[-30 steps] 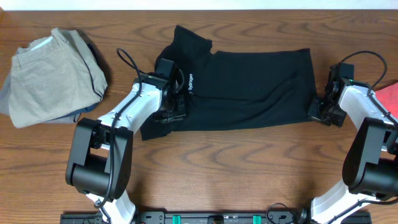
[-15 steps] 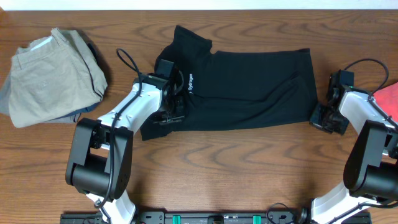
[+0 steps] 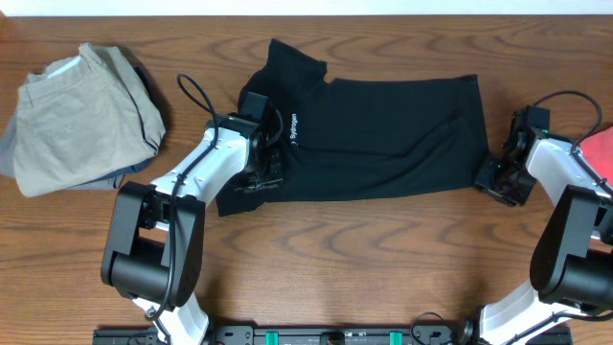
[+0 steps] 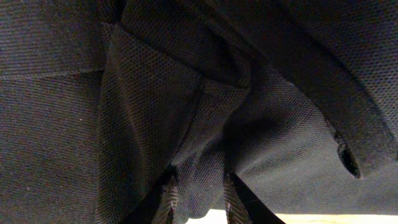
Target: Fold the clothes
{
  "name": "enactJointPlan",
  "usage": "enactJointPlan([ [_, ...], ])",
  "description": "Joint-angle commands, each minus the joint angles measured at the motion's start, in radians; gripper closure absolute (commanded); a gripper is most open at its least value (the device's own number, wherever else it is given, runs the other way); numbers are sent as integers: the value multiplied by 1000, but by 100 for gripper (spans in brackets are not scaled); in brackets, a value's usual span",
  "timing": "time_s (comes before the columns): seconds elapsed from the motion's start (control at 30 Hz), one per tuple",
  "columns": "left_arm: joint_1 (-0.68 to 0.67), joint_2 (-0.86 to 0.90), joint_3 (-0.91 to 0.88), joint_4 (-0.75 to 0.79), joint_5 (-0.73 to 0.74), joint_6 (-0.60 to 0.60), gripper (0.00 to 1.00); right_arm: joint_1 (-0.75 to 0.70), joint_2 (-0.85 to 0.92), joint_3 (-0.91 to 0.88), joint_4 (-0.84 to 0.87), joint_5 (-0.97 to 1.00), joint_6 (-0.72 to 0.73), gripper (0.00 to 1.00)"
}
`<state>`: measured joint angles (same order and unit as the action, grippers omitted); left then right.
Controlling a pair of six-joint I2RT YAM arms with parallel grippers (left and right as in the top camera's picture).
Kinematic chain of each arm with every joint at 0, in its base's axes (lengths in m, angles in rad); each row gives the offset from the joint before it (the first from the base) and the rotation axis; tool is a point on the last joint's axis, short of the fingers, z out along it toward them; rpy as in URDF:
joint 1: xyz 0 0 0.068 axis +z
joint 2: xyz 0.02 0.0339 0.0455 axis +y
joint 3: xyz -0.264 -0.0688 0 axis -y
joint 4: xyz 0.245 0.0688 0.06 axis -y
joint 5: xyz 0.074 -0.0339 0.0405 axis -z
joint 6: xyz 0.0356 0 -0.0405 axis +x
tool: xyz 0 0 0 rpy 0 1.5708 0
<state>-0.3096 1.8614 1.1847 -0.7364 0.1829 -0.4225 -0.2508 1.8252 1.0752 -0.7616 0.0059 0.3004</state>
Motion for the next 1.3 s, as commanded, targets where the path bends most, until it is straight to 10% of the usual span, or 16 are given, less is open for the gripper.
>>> enactJointPlan([
  [0.0,-2,9,-8,-7,-19,-10,72,-11,-6,45,4,-74,-13,60],
  [1.27,-2,9,-8,-15,-19,-25,72,-3,21,15,117,-85,-55,76],
])
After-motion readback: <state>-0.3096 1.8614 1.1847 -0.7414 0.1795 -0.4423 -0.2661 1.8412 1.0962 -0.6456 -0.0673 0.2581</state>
